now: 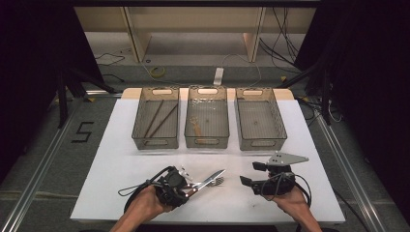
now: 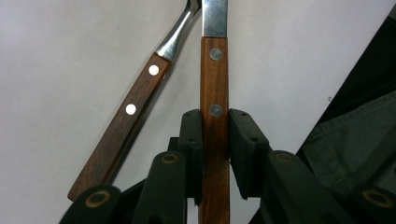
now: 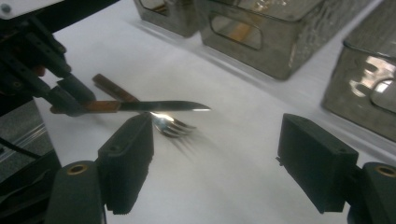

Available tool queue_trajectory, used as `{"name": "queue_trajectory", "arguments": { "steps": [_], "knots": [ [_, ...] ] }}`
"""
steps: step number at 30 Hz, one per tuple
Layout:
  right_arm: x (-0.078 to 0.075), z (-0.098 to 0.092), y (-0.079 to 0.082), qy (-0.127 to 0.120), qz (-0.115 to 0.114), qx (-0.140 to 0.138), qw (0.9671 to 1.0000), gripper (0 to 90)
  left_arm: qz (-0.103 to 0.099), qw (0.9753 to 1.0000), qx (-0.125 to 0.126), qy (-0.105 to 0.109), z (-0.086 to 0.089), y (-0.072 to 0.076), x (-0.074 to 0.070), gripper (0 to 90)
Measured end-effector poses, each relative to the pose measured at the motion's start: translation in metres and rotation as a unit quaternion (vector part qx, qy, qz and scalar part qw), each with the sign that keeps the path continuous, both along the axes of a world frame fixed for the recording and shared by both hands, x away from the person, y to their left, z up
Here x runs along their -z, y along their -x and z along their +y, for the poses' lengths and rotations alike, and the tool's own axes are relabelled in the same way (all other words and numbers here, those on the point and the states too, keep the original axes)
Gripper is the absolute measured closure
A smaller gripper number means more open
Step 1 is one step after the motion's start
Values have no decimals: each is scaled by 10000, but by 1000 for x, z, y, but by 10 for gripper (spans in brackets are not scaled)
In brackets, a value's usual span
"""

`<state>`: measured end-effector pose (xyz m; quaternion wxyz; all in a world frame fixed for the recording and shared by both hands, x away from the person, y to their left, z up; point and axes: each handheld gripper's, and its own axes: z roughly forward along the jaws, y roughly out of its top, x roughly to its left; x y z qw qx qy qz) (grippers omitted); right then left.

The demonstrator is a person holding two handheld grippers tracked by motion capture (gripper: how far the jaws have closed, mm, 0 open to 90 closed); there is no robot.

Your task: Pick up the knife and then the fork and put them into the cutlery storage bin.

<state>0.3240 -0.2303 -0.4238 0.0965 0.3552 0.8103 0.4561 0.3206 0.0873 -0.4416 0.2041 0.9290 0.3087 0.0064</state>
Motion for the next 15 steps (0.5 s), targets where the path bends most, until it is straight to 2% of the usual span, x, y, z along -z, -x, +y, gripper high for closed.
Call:
{"name": "queue_trajectory", "arguments": {
  "steps": [8, 12, 15],
  "knots": [
    [-10, 25, 12, 69, -326, -548, 9979, 273, -30, 9997, 237, 107, -6, 1, -10, 752],
    [-12, 37, 17, 271, -423, -711, 9962, 273, -42, 9994, 312, 164, -10, -2, -12, 751],
    [-12, 45, 19, 401, -507, -831, 9944, 273, 90, 9987, 443, 229, -12, -4, -13, 752]
  ]
}}
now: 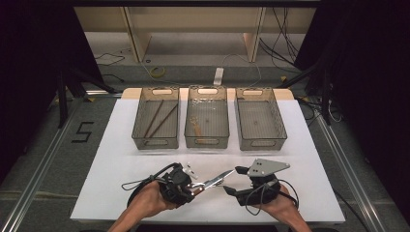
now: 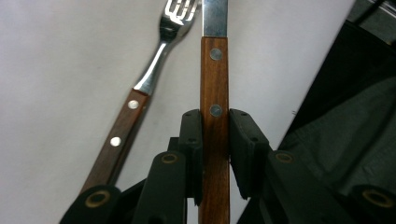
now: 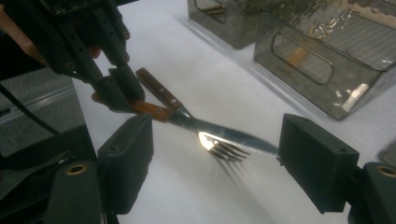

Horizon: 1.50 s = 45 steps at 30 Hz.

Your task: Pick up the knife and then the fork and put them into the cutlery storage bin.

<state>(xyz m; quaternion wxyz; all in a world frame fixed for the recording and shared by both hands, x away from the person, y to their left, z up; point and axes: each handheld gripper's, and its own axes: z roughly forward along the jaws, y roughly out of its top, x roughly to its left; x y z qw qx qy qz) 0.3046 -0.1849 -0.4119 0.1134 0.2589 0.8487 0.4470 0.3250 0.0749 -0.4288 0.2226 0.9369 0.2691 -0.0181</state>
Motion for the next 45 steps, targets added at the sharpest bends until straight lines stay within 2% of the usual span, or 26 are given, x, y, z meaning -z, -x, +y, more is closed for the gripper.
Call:
{"name": "queue_trajectory", "arguments": {
  "steps": [2, 8, 15, 19, 23, 27, 30, 33, 35, 40, 45],
  "knots": [
    [0, 5, 2, 80, -53, -96, 9999, 274, 71, 9999, 95, -18, -2, -1, -1, 752],
    [2, 19, 7, 345, -200, -447, 9982, 274, 33, 9997, 243, -9, -9, -6, -9, 752],
    [5, 33, 10, 711, -493, -888, 9923, 320, 145, 9989, 450, -17, -19, -6, -12, 752],
    [10, 42, 12, 1042, -635, -1074, 9867, 335, 185, 9985, 509, -33, -22, -5, -12, 752],
    [15, 48, 14, 1352, -823, -1285, 9790, 362, 238, 9979, 594, -26, -23, -5, -14, 752],
    [19, 54, 17, 1617, -1097, -1405, 9706, 400, 310, 9975, 641, -1, -24, -5, -14, 752],
    [23, 57, 18, 1811, -1255, -1487, 9640, 426, 345, 9971, 674, -7, -24, -5, -14, 752],
    [26, 60, 21, 2015, -1368, -1642, 9559, 447, 358, 9968, 720, -31, -26, -4, -15, 751],
    [27, 62, 22, 2102, -1466, -1677, 9519, 467, 403, 9963, 754, -41, -27, -4, -15, 752],
    [33, 65, 23, 2296, -1544, -1822, 9435, 515, 448, 9957, 810, -62, -30, -3, -14, 752],
    [35, 66, 26, 2405, -1631, -1841, 9390, 584, 483, 9951, 857, -104, -32, -3, -14, 752]
  ]
}}
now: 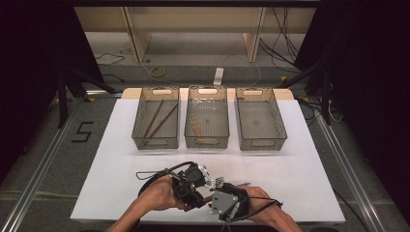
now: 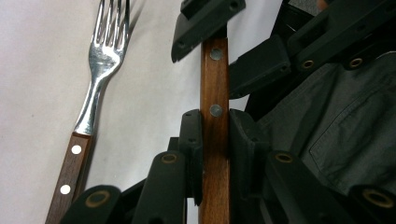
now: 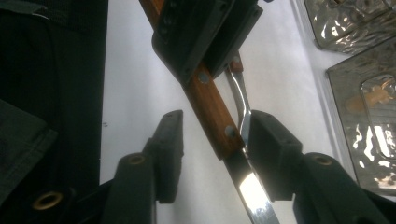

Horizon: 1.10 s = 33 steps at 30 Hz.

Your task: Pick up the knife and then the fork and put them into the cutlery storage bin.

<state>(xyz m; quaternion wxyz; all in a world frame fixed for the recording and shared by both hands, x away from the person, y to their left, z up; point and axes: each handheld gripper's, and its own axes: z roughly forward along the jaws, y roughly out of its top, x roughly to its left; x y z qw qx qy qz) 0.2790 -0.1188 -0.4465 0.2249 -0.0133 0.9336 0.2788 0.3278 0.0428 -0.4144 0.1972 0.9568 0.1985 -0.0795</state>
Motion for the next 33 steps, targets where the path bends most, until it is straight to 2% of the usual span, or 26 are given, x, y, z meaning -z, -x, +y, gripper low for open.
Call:
{"name": "queue_trajectory", "arguments": {
  "steps": [4, 6, 9, 13, 14, 16, 18, 20, 23, 25, 28, 29, 31, 32, 33],
  "knots": [
    [1, 1, 1, 80, -44, -19, 10000, 634, 34, 10000, 37, -24, -1, -1, 1, 751],
    [1, 1, 0, 230, -129, -193, 9995, 669, 54, 10000, 38, -40, -3, -1, 2, 751],
    [2, 1, 2, 282, -260, -226, 9990, 703, 56, 9999, 82, -43, -4, -1, 2, 751],
    [1, 0, 4, 406, -375, -356, 9978, 728, 110, 9999, 88, 60, -2, -2, 2, 749],
    [1, -1, 3, 451, -364, -418, 9974, 735, 142, 9998, 95, 88, -2, -2, 1, 748],
    [1, -1, 3, 495, -346, -443, 9972, 756, 38, 9998, 6, 186, -1, -3, 0, 741],
    [3, -1, 4, 592, -328, -472, 9966, 775, 94, 9996, -41, 253, 1, -4, -1, 727],
    [3, -1, 3, 573, -289, -493, 9967, 778, 89, 9996, -34, 267, 2, -5, -1, 710],
    [1, -4, 1, 674, -309, -534, 9958, 779, 54, 9993, -152, 326, 3, -8, -1, 587],
    [1, -6, 0, 629, -301, -467, 9965, 778, -25, 9988, -262, 420, 6, -10, -4, 490],
    [-1, -8, -2, 600, -293, -329, 9972, 778, -237, 9963, -467, 677, 13, -12, -10, 374],
    [-2, -10, -4, 663, -318, -374, 9966, 778, -266, 9955, -518, 743, 16, -13, -13, 347],
    [-3, -13, -6, 573, -244, -199, 9979, 778, -405, 9935, -599, 880, 20, -16, -18, 308],
    [-4, -16, -9, 616, -240, -217, 9976, 778, -472, 9922, -652, 954, 22, -16, -20, 291],
    [-5, -19, -10, 544, -183, -81, 9983, 778, -543, 9915, -671, 977, 24, -16, -22, 277]
  ]
}}
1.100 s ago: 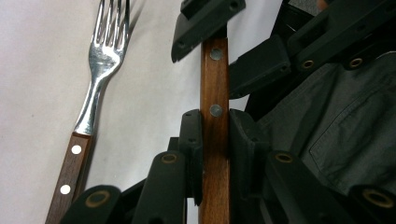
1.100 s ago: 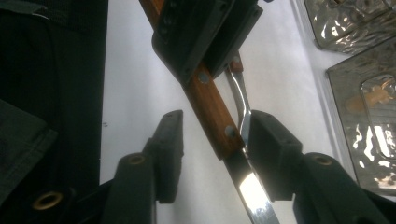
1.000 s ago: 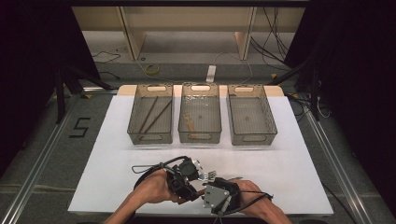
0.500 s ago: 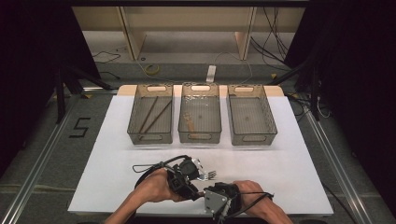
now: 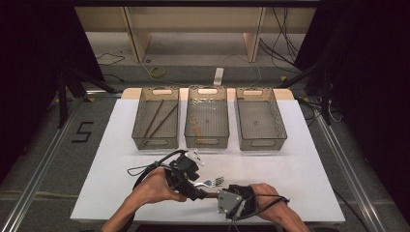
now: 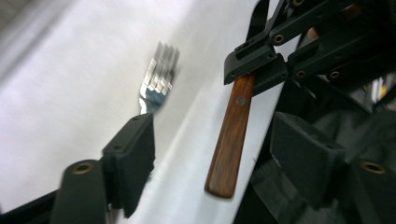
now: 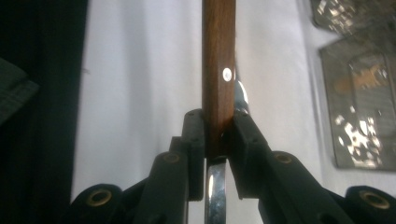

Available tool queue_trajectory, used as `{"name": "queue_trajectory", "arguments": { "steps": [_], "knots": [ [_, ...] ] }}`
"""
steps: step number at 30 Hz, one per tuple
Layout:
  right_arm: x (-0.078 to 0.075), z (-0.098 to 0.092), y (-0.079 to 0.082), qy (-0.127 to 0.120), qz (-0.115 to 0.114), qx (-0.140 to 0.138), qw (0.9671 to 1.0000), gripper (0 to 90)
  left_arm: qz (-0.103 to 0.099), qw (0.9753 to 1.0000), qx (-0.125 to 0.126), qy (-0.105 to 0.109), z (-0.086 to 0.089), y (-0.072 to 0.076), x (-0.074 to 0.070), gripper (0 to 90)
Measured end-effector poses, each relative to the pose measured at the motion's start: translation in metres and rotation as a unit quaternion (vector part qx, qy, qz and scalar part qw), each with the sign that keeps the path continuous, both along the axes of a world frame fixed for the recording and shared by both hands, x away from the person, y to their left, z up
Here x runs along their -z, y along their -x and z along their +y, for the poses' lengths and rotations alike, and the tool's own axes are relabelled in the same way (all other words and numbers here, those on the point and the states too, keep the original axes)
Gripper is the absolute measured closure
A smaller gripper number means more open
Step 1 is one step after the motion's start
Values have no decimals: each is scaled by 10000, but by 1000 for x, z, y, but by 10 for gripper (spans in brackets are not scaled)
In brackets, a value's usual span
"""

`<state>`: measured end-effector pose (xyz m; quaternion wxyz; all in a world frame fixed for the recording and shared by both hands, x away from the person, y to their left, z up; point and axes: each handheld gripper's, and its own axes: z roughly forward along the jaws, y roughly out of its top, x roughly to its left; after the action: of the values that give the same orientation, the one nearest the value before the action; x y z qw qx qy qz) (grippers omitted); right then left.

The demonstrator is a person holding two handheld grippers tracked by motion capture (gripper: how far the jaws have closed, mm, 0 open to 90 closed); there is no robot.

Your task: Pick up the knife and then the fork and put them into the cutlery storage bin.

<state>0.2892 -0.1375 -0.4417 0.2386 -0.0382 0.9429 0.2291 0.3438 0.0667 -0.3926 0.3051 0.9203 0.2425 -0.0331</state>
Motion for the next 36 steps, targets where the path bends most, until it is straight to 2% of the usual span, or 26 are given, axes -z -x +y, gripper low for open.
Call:
{"name": "queue_trajectory", "arguments": {
  "steps": [4, 5, 6, 9, 10, 12, 13, 15, 18, 21, 23, 27, 30, 34, 36],
  "knots": [
    [-5, -13, -10, -174, 48, 433, 9989, 778, -280, 9988, -303, 253, 10, -2, -5, 232],
    [-6, -16, -14, -190, -1, 493, 9986, 778, -371, 9980, -391, 339, 13, -3, -4, 226],
    [-7, -19, -17, -264, 47, 652, 9975, 778, -456, 9972, -446, 389, 16, -4, -3, 219],
    [-14, -29, -28, -438, 151, 949, 9944, 778, -580, 9960, -595, 318, 22, -6, 3, 197],
    [-16, -32, -31, -629, 187, 1131, 9914, 778, -626, 9951, -685, 338, 23, -6, 4, 193],
    [-22, -40, -39, -771, 250, 1273, 9885, 778, -618, 9944, -756, 397, 27, -7, 7, 191],
    [-24, -43, -42, -892, 294, 1396, 9858, 777, -630, 9942, -772, 408, 28, -7, 9, 191],
    [-28, -48, -49, -981, 348, 1591, 9818, 777, -691, 9930, -815, 503, 32, -8, 11, 190],
    [-33, -54, -58, -1233, 609, 1941, 9713, 777, -776, 9912, -900, 582, 37, -9, 14, 181],
    [-37, -59, -67, -1413, 809, 2259, 9605, 777, -779, 9898, -994, 658, 43, -9, 17, 178],
    [-39, -63, -74, -1580, 937, 2441, 9522, 777, -797, 9892, -1034, 671, 46, -8, 19, 175],
    [-48, -73, -88, -1911, 1135, 2664, 9379, 777, -867, 9862, -1196, 742, 56, -6, 23, 164],
    [-57, -78, -100, -2159, 1272, 2849, 9252, 777, -884, 9848, -1262, 800, 63, -5, 25, 160],
    [-67, -83, -117, -2396, 1358, 3005, 9132, 777, -941, 9822, -1346, 908, 67, -3, 26, 157],
    [-71, -84, -126, -2461, 1399, 3105, 9074, 777, -959, 9817, -1356, 933, 68, -2, 26, 156]
  ]
}}
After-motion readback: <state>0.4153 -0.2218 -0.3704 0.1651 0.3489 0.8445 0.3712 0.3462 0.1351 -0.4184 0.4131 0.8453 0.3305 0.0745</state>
